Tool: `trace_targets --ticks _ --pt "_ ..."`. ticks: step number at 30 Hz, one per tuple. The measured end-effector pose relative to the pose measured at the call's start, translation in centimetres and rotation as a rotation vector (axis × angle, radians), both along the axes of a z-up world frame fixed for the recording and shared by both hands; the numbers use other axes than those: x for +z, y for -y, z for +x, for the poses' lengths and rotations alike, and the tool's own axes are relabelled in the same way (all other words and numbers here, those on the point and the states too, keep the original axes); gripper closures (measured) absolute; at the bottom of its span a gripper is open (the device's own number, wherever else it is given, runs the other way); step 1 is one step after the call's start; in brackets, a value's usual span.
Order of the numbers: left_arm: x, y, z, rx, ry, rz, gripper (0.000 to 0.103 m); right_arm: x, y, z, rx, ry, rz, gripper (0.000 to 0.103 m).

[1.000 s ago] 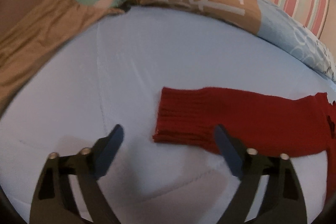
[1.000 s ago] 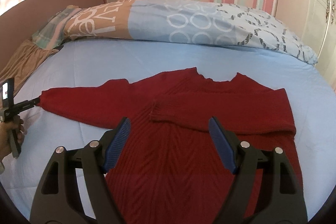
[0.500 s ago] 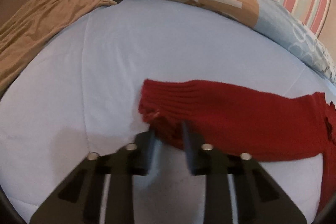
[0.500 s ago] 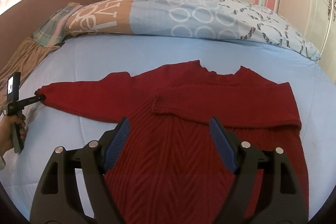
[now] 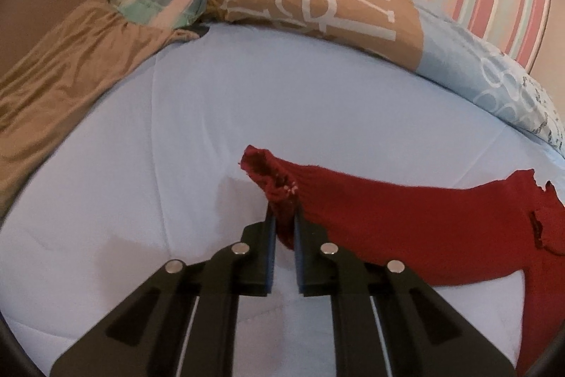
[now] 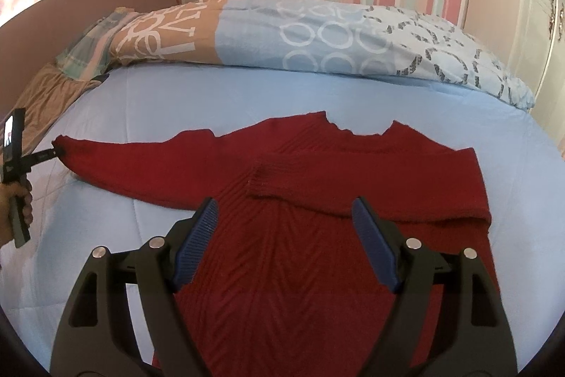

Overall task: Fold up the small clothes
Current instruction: 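Close the left gripper on the second sleeve cuff, then lift the sleeve with the left gripper and fold it across the sweater body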

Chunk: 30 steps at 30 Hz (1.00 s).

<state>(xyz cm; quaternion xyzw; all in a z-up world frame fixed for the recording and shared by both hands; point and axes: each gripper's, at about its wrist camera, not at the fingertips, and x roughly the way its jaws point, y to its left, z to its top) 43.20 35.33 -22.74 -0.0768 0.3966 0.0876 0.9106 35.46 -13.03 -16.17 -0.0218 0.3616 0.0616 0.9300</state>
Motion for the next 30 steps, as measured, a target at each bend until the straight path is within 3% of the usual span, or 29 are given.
trace_targets --ticks 11,23,30 --pt "5.5 3.7 0.6 0.004 0.035 0.039 0.095 2.2 3.2 -0.5 -0.017 0.014 0.037 0.024" --pt "10.2 13.5 0.3 -0.057 0.071 0.095 0.095 4.3 9.6 -0.5 -0.08 0.039 0.071 0.024" --pt "11.7 20.0 -0.6 -0.095 0.068 0.117 0.095 4.6 13.7 -0.2 -0.103 0.046 0.038 0.024"
